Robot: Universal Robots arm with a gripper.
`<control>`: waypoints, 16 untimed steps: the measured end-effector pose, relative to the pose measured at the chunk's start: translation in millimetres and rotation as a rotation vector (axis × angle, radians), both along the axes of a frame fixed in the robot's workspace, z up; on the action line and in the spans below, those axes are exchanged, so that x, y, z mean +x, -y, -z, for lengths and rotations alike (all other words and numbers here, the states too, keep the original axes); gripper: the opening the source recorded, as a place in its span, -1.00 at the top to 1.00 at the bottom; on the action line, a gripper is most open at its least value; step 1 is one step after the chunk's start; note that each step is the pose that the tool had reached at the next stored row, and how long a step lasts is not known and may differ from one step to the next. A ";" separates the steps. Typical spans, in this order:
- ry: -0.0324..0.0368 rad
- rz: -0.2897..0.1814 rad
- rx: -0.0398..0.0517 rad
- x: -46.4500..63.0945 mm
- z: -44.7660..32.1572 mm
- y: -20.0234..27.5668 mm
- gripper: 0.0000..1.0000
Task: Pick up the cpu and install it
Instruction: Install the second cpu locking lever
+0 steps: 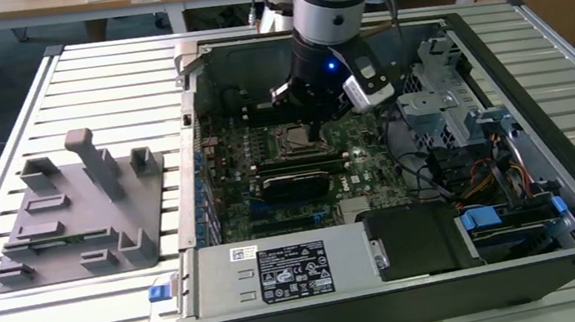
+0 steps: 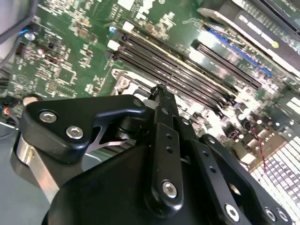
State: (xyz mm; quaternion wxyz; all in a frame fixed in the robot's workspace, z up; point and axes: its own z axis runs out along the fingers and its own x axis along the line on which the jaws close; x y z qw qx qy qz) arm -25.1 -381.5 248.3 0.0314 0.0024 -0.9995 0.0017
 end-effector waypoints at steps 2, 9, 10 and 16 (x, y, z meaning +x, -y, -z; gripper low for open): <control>-0.0081 0.000 0.0012 0.0 0.1 1.7 0.79; -0.0086 0.000 0.0011 -17.6 8.4 6.1 0.79; -0.0086 0.000 0.0011 -19.9 8.7 6.1 0.79; -0.0087 -0.001 0.0014 -27.0 15.0 6.1 0.79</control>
